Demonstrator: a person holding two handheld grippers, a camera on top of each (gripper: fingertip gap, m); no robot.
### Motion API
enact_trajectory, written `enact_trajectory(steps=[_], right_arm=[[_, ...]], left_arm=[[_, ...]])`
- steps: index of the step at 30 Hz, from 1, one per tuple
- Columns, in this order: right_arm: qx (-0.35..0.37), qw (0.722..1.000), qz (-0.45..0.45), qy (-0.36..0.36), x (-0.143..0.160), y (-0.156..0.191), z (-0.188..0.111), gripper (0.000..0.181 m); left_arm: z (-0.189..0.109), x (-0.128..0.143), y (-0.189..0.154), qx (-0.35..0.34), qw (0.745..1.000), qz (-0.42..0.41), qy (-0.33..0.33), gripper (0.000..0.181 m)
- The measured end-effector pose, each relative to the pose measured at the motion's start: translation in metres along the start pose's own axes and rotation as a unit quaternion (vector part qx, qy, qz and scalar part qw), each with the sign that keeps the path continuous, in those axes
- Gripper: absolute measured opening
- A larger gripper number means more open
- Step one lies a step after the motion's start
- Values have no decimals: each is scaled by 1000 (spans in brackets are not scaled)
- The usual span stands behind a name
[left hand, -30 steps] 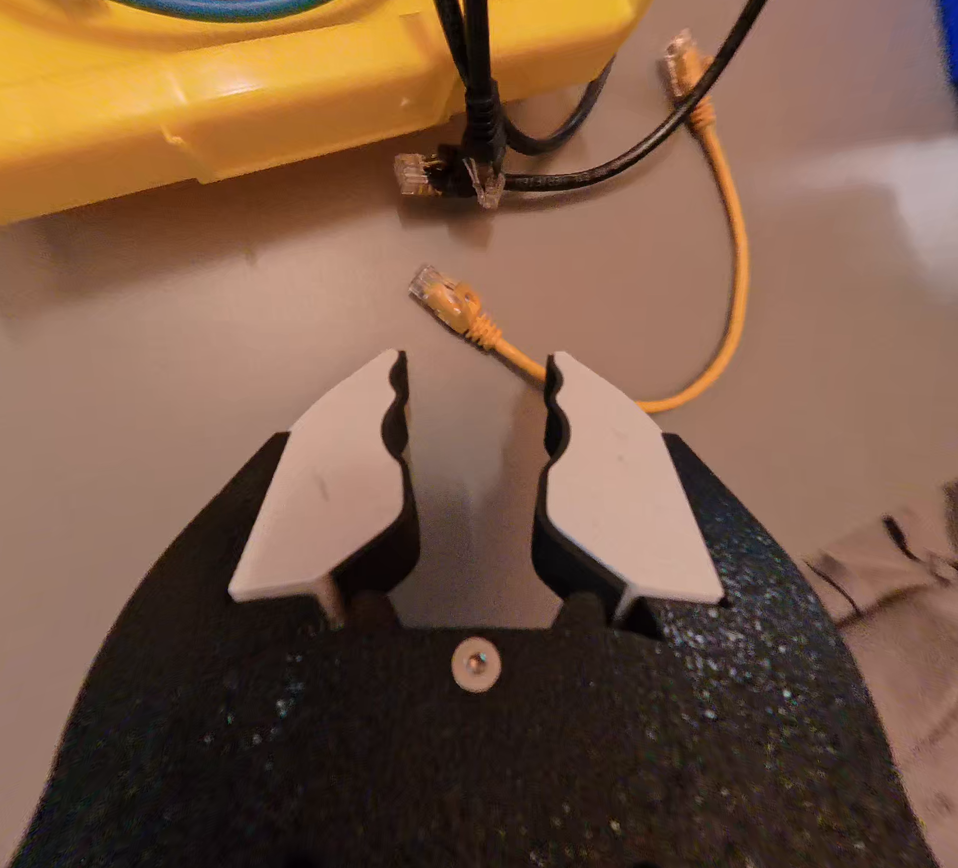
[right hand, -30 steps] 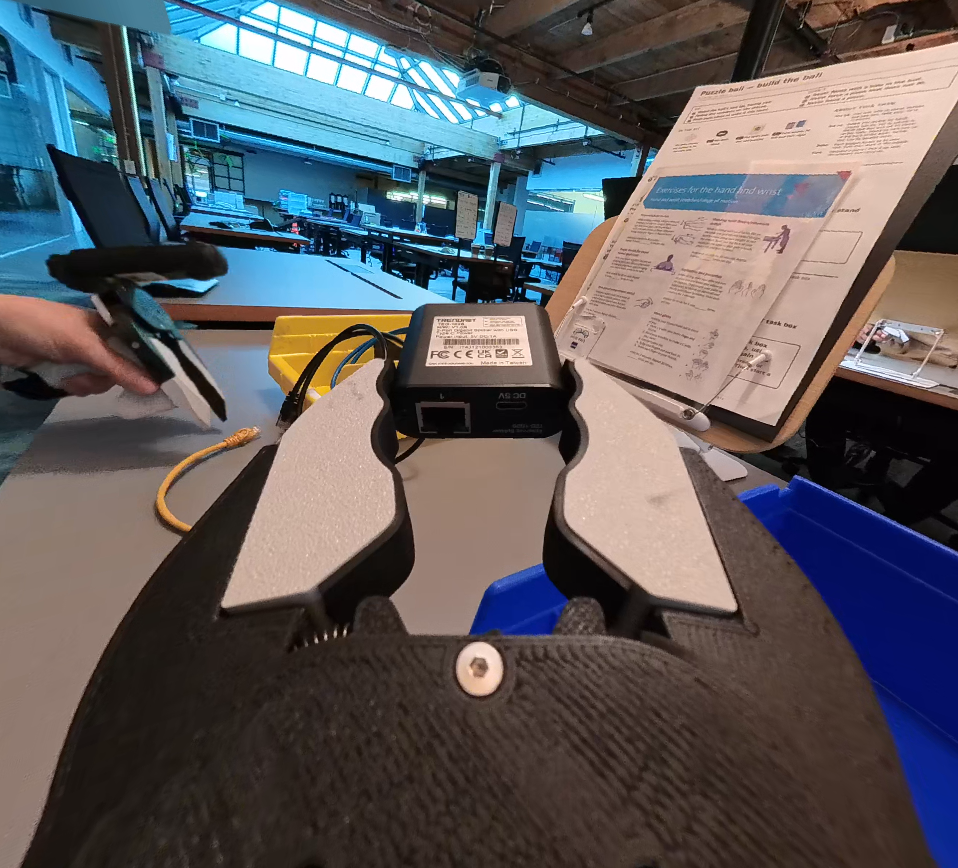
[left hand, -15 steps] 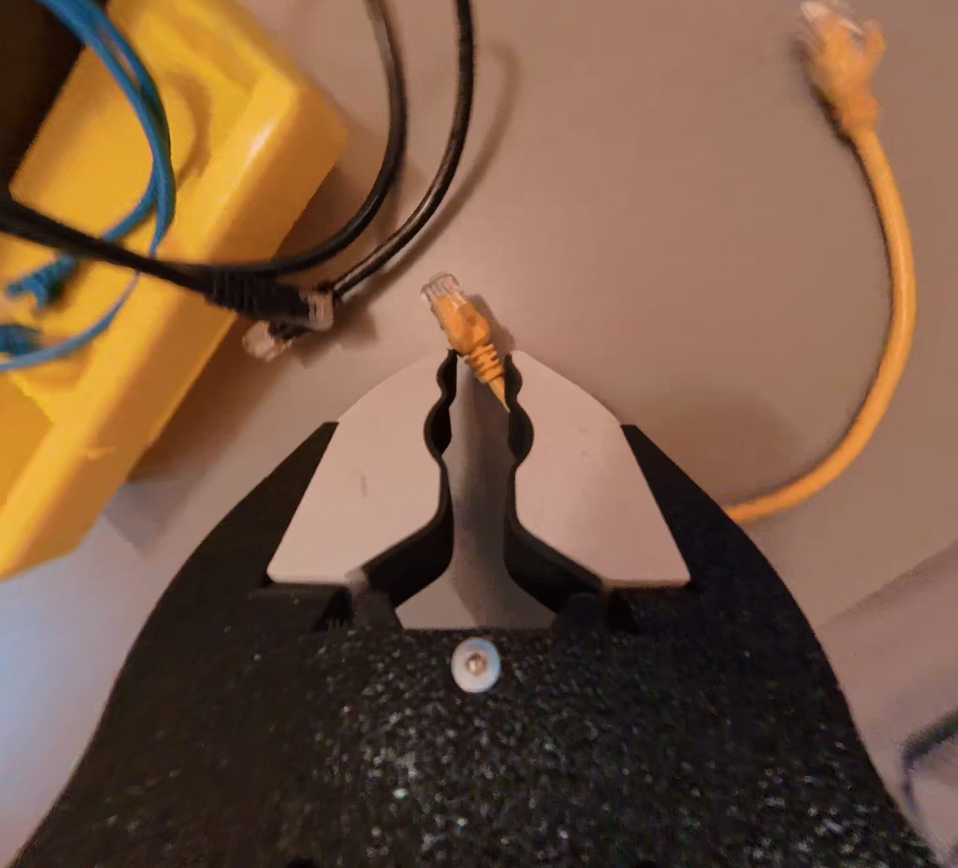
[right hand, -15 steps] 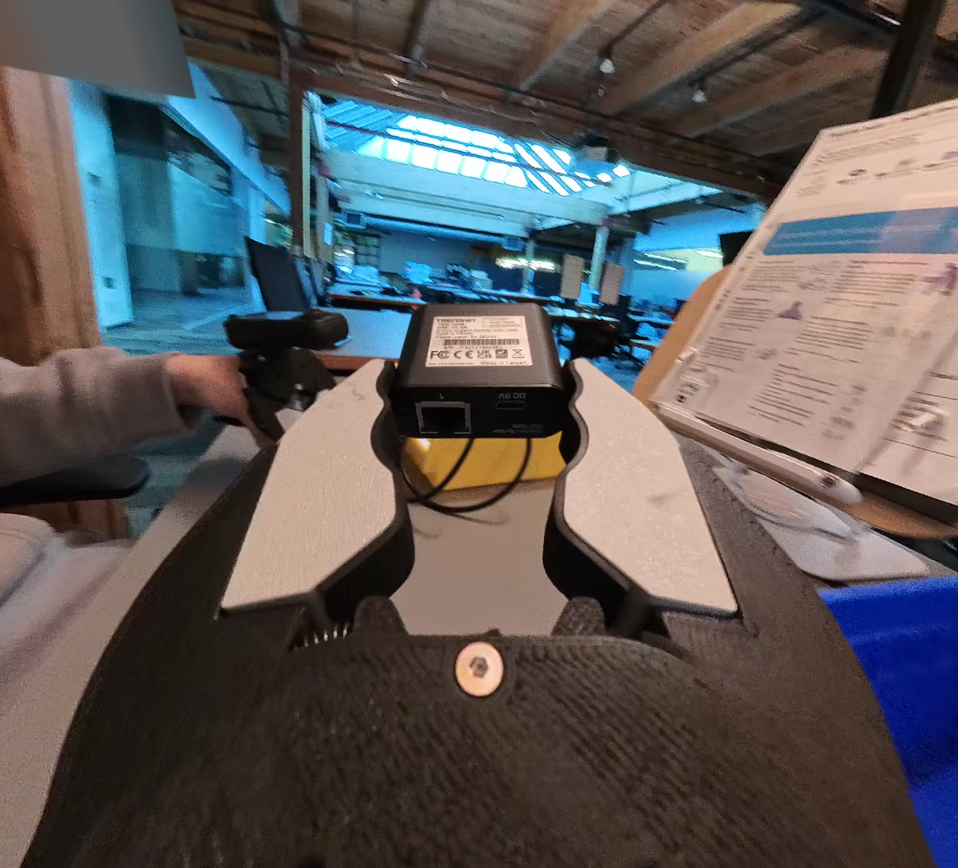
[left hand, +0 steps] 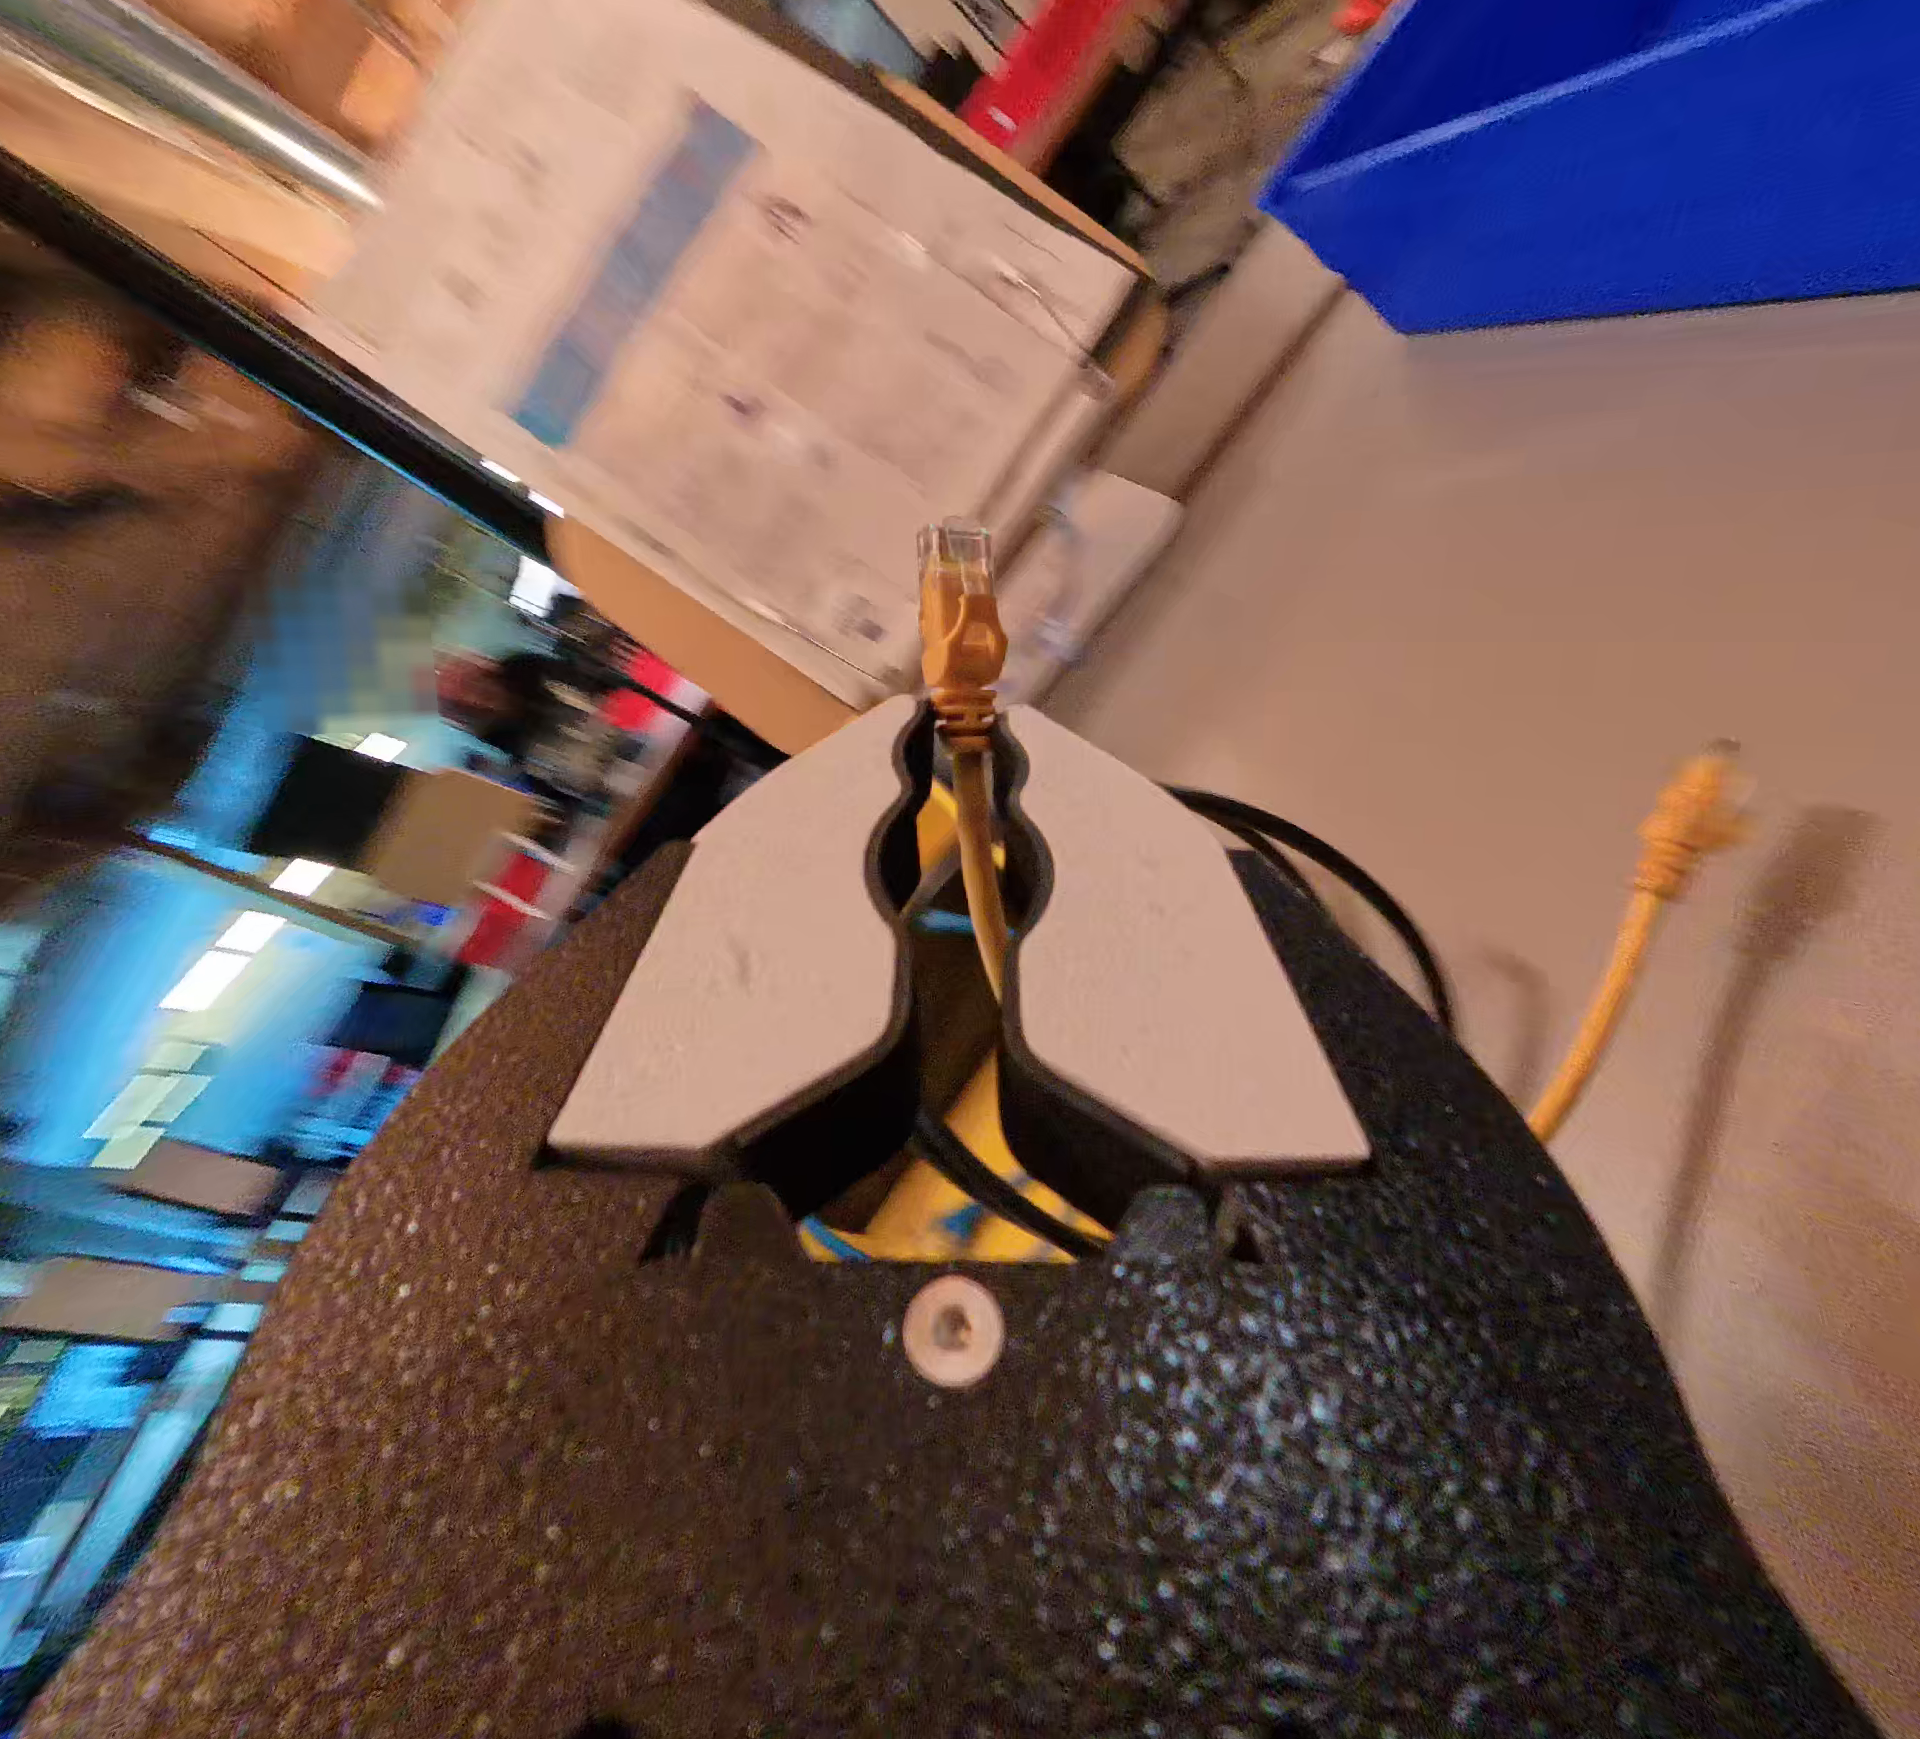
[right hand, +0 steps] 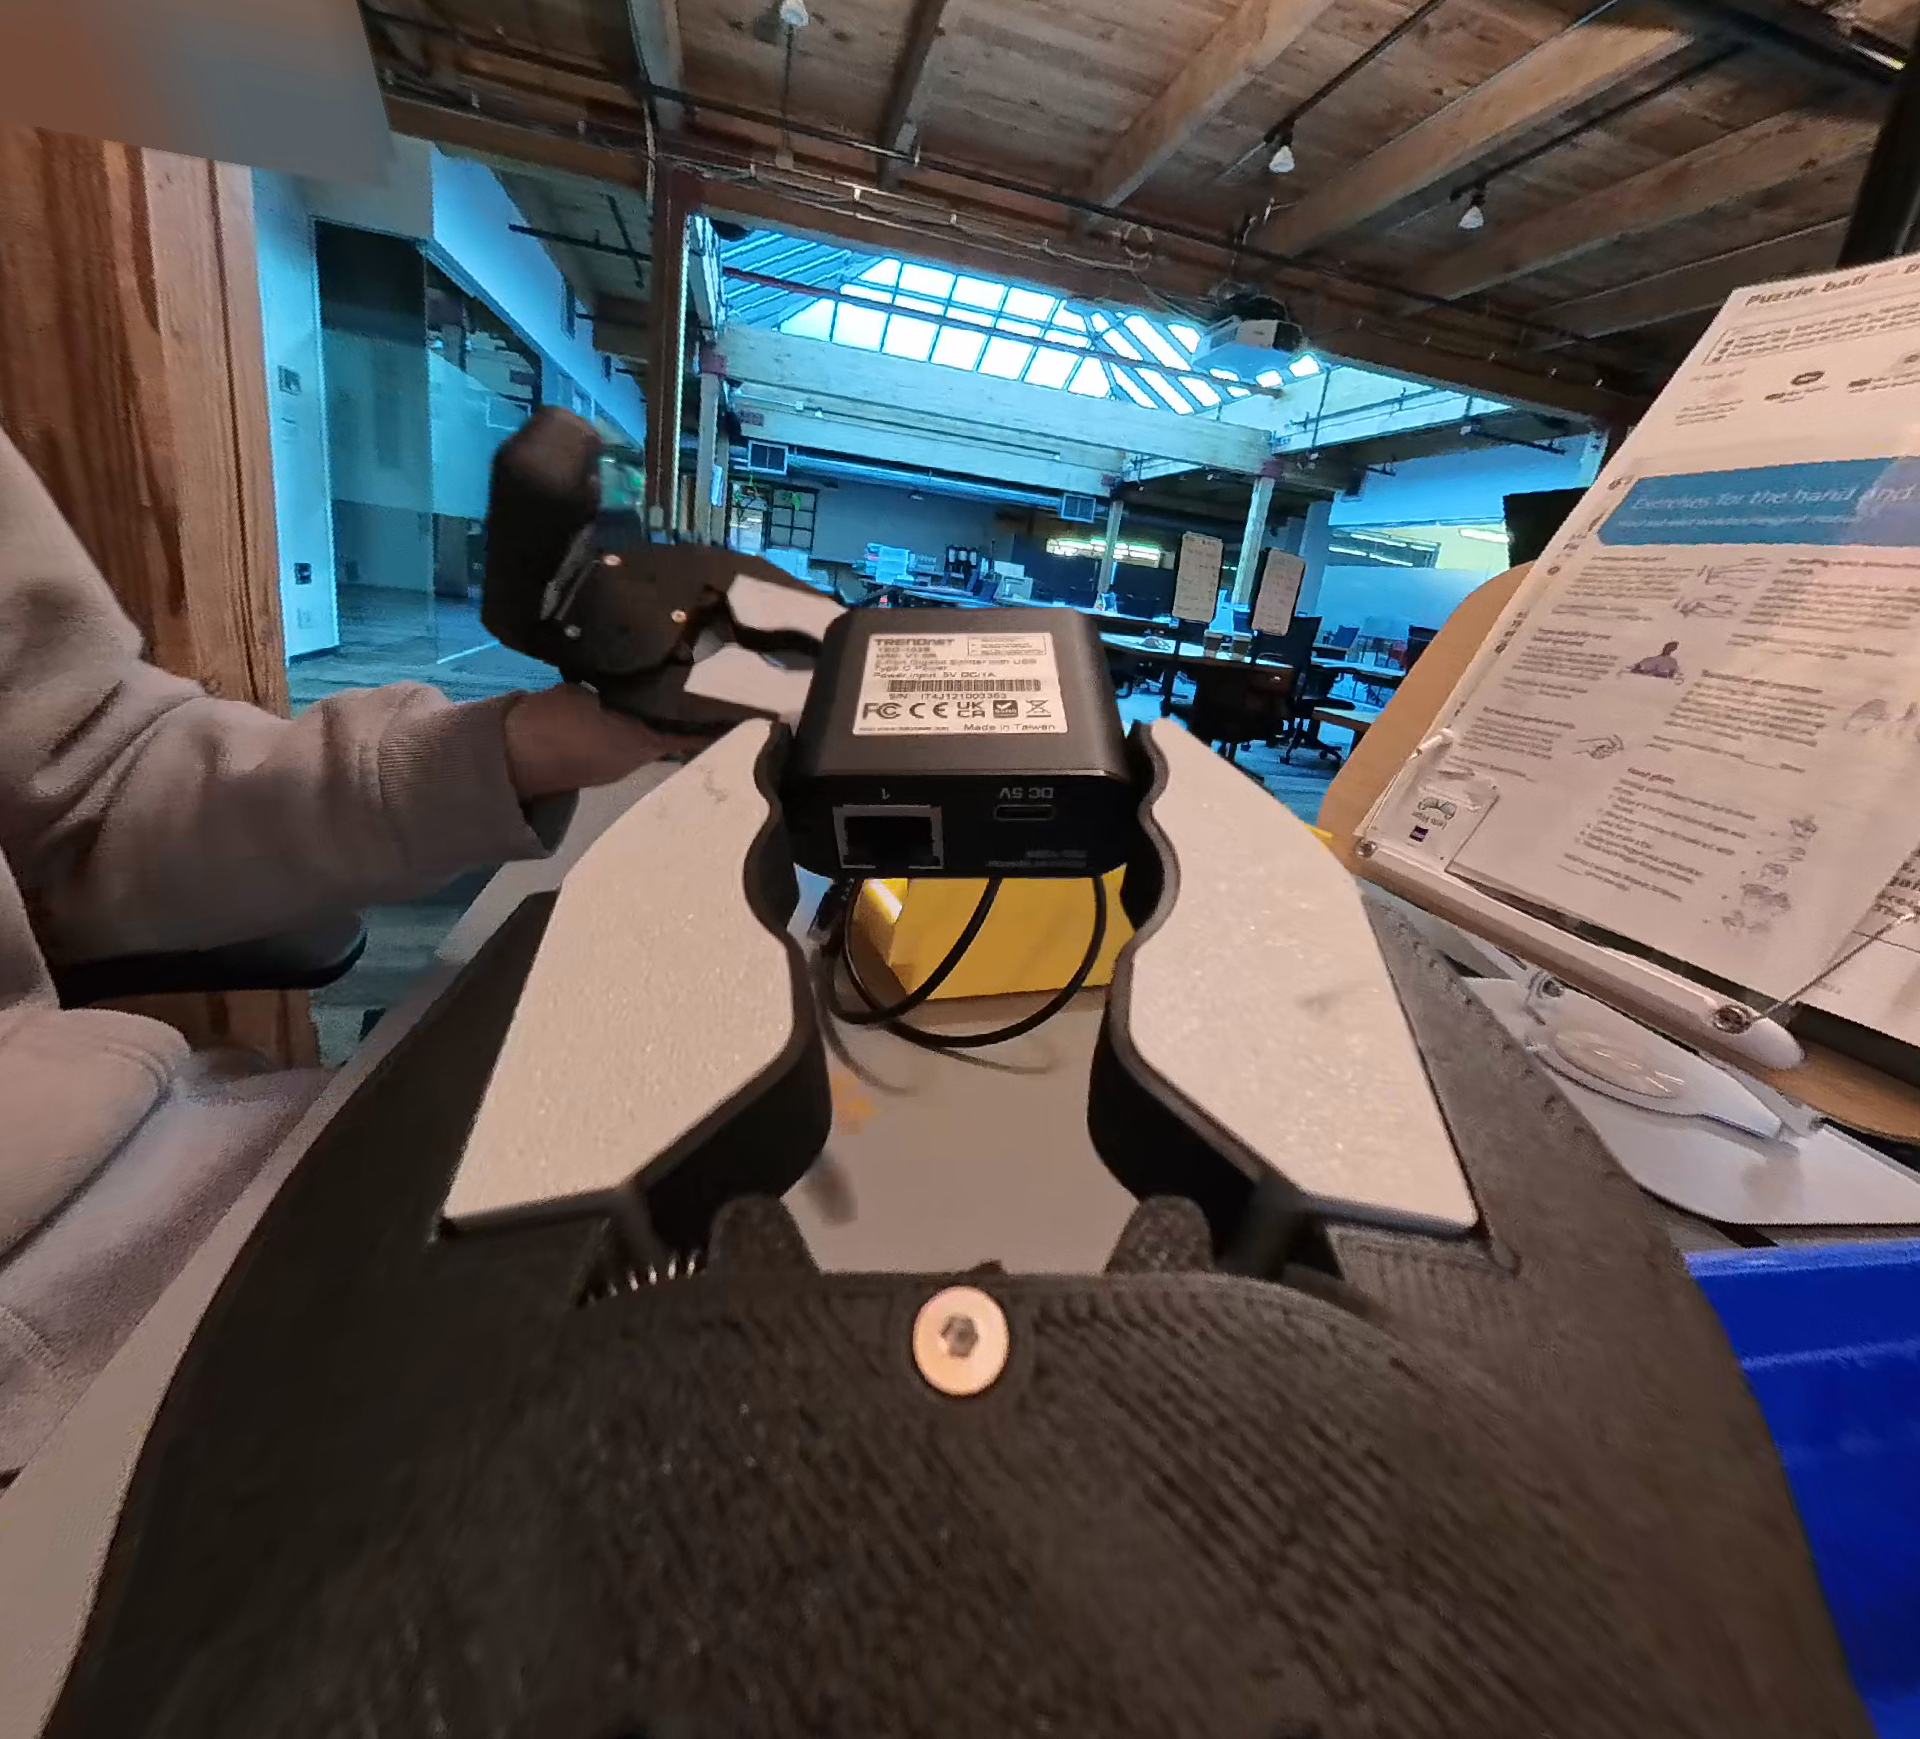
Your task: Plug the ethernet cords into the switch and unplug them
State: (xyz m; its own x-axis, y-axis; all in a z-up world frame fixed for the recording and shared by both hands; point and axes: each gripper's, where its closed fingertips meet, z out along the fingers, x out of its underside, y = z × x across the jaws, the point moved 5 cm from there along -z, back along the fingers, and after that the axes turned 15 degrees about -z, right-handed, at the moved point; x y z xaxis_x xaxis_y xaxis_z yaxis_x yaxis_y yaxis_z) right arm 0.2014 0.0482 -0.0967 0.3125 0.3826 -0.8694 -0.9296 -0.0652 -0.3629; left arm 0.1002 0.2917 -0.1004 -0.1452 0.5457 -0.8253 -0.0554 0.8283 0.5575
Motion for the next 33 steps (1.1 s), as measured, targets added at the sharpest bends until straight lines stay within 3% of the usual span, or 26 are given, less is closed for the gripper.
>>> enact_trajectory(steps=[1,4,7,10,13,15,19,24,28,33], right_arm=[[3,1000,-1,-1,-1,0,-1,61],[8,1000,-9,10,1,-1,-3,61],[11,1000,-13,16,5,-2,-4,61],[12,1000,-11,15,6,-3,-6,61],[8,1000,-13,18,7,-3,-5,61],[9,1000,-14,19,8,-3,-4,61],[8,1000,-15,18,7,-3,-3,61],[8,1000,-16,15,5,-3,-4,61],[5,1000,-14,14,5,-1,-4,61],[4,1000,-16,14,6,-1,-3,62]], left_arm=[[-1,-8,1,-25,999,31,-26,10],[-9,-15,-26,-12,988,127,-93,10],[-18,2,-86,118,970,202,-65,10],[-37,18,-139,266,946,187,2,9],[-49,27,-168,369,916,140,75,10],[-46,36,-176,401,903,93,120,11],[-34,48,-177,427,886,18,178,15],[-29,48,-176,440,877,-38,191,10],[-32,48,-178,445,876,-12,187,21],[-40,50,-186,441,882,33,164,21]])
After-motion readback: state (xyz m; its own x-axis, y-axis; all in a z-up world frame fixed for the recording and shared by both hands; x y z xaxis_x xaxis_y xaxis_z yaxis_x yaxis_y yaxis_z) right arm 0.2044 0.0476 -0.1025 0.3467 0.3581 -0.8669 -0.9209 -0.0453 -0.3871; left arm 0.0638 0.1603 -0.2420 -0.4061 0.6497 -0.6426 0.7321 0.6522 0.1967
